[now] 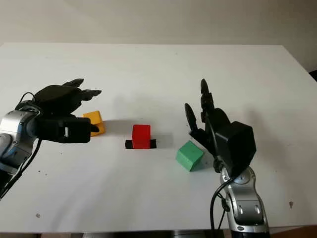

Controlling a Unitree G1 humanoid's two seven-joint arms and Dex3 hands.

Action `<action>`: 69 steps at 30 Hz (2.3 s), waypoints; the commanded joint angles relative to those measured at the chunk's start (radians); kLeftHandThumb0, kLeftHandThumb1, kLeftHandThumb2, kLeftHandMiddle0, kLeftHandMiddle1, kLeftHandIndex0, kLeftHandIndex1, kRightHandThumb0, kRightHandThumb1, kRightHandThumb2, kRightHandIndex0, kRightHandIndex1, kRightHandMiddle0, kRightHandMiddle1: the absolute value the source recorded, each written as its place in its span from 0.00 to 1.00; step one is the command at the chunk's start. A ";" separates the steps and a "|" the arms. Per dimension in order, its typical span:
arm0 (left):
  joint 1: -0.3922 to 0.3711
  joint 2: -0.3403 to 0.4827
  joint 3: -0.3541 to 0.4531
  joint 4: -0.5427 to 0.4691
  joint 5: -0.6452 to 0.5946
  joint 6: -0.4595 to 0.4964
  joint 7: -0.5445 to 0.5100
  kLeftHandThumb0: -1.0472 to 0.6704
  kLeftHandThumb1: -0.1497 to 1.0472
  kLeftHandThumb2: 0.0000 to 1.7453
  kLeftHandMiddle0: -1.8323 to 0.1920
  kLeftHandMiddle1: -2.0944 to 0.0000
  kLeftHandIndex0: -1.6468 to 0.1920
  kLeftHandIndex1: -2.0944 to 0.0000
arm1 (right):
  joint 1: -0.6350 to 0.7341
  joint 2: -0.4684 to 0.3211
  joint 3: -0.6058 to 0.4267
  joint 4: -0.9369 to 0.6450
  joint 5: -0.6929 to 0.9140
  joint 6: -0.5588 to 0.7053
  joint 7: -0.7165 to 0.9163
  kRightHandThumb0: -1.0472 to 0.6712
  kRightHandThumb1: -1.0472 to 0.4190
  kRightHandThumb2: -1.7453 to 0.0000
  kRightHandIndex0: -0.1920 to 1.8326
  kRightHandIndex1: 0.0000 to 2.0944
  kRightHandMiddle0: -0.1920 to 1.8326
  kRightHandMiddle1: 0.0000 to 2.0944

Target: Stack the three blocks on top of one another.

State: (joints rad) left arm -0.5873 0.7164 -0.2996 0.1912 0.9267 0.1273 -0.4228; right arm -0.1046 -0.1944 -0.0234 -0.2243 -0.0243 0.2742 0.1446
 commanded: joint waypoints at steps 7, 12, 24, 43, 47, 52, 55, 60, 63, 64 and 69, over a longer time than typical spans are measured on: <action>-0.007 0.003 0.001 -0.014 0.013 0.013 0.008 0.10 0.99 0.03 0.92 0.97 0.68 0.91 | -0.010 -0.013 -0.005 -0.010 -0.001 0.010 0.008 0.19 0.00 0.65 0.00 0.02 0.01 0.03; -0.001 0.003 0.006 -0.012 -0.009 -0.004 0.025 0.11 0.98 0.03 0.88 0.97 0.78 0.61 | -0.016 -0.026 -0.002 -0.012 -0.014 0.022 0.015 0.17 0.00 0.64 0.00 0.01 0.01 0.03; 0.014 0.001 0.017 -0.032 -0.069 -0.019 0.035 0.35 1.00 0.03 0.79 0.97 0.78 0.30 | -0.020 -0.016 -0.011 -0.015 -0.004 0.022 0.009 0.19 0.00 0.65 0.00 0.02 0.01 0.03; -0.023 0.042 0.083 -0.059 -0.234 -0.153 -0.009 0.37 0.98 0.03 0.74 0.96 0.78 0.32 | -0.017 -0.021 -0.004 -0.012 -0.010 0.021 0.013 0.18 0.00 0.65 0.00 0.01 0.01 0.02; -0.078 0.050 0.107 -0.060 -0.309 -0.185 -0.075 0.35 0.99 0.03 0.74 0.97 0.77 0.33 | -0.017 -0.028 0.003 -0.013 -0.021 0.026 0.020 0.17 0.00 0.64 0.00 0.01 0.01 0.02; -0.194 0.056 0.095 -0.041 -0.369 -0.230 -0.176 0.36 0.99 0.03 0.74 0.97 0.74 0.36 | -0.013 -0.008 -0.001 -0.006 -0.009 0.008 0.009 0.18 0.00 0.65 0.00 0.01 0.01 0.03; -0.256 0.038 0.087 -0.030 -0.400 -0.220 -0.237 0.36 0.97 0.03 0.74 0.97 0.72 0.35 | -0.010 -0.001 0.000 0.001 -0.002 -0.010 0.006 0.19 0.00 0.65 0.00 0.01 0.01 0.03; -0.338 0.019 0.063 -0.011 -0.439 -0.264 -0.309 0.37 0.96 0.03 0.73 0.97 0.71 0.35 | -0.003 0.008 0.003 0.013 -0.001 -0.044 -0.003 0.20 0.00 0.65 0.00 0.02 0.01 0.03; -0.373 0.000 0.061 0.016 -0.486 -0.296 -0.348 0.37 0.97 0.03 0.74 0.98 0.72 0.35 | -0.003 0.012 0.006 0.019 -0.003 -0.052 -0.006 0.21 0.00 0.65 0.00 0.02 0.01 0.03; -0.382 -0.007 0.060 0.027 -0.501 -0.315 -0.354 0.38 0.97 0.03 0.75 0.98 0.72 0.36 | -0.003 0.015 0.007 0.021 -0.001 -0.054 -0.007 0.20 0.00 0.65 0.00 0.02 0.01 0.02; -0.389 -0.046 0.061 0.058 -0.556 -0.382 -0.353 0.37 0.97 0.03 0.76 0.98 0.68 0.42 | 0.004 0.024 0.012 0.019 -0.004 -0.059 -0.019 0.20 0.00 0.66 0.00 0.02 0.01 0.03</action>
State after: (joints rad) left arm -0.9511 0.6817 -0.2407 0.2402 0.3868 -0.2399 -0.7795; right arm -0.1074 -0.1777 -0.0080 -0.2030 -0.0297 0.2293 0.1311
